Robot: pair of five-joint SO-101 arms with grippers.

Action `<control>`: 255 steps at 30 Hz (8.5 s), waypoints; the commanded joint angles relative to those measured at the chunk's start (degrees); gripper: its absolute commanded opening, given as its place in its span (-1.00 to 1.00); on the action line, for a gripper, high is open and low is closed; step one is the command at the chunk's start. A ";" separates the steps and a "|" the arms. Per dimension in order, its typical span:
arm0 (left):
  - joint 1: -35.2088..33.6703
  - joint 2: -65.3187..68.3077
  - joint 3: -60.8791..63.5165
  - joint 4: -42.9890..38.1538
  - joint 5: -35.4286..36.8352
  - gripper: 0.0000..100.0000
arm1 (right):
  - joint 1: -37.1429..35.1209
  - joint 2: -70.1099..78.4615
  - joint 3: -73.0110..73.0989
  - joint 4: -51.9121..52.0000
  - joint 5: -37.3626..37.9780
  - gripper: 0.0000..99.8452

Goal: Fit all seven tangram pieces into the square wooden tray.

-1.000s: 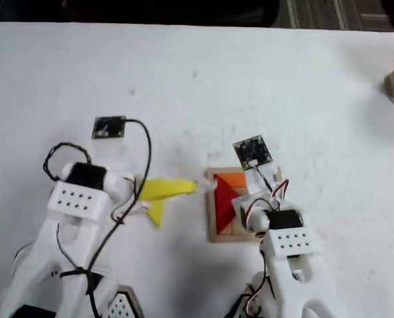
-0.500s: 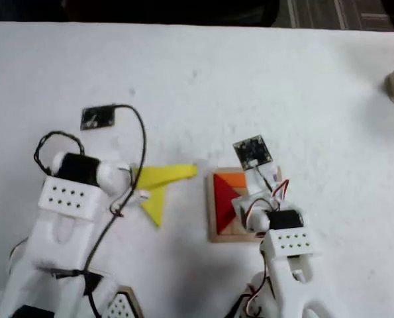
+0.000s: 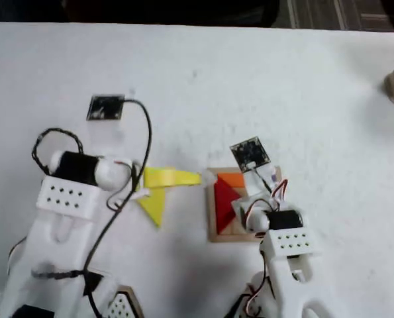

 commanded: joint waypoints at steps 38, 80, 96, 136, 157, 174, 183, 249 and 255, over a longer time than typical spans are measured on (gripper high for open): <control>4.44 -1.98 24.88 -28.75 -10.64 -0.83 | -0.48 -1.45 -0.35 -0.66 0.44 -0.96; 1.89 14.73 18.02 -30.86 -1.67 -0.56 | -2.07 -1.19 -0.26 -0.66 0.53 -0.96; 0.75 30.02 5.80 -22.24 8.88 -0.35 | -3.38 -1.63 0.88 -0.66 3.78 -0.96; 4.97 43.74 -5.89 -23.56 -0.53 -0.34 | -5.23 -1.63 1.93 0.13 4.22 -0.96; 2.42 47.34 -6.42 -28.22 3.52 -0.34 | -6.64 -1.27 1.93 0.22 4.22 -0.96; 5.93 47.43 -6.24 -24.88 -0.18 -0.31 | -6.37 -1.45 1.93 0.22 4.22 -0.96; 5.93 47.43 -6.07 -25.14 -3.34 -0.47 | -6.29 -1.63 1.85 1.36 4.22 -0.96; 6.20 49.89 -9.58 -24.35 -3.34 -0.37 | -6.29 -1.63 1.93 2.15 4.22 -0.96; 7.43 50.51 -10.37 -24.44 -3.96 -0.89 | -6.29 -1.63 1.93 2.15 4.22 -0.96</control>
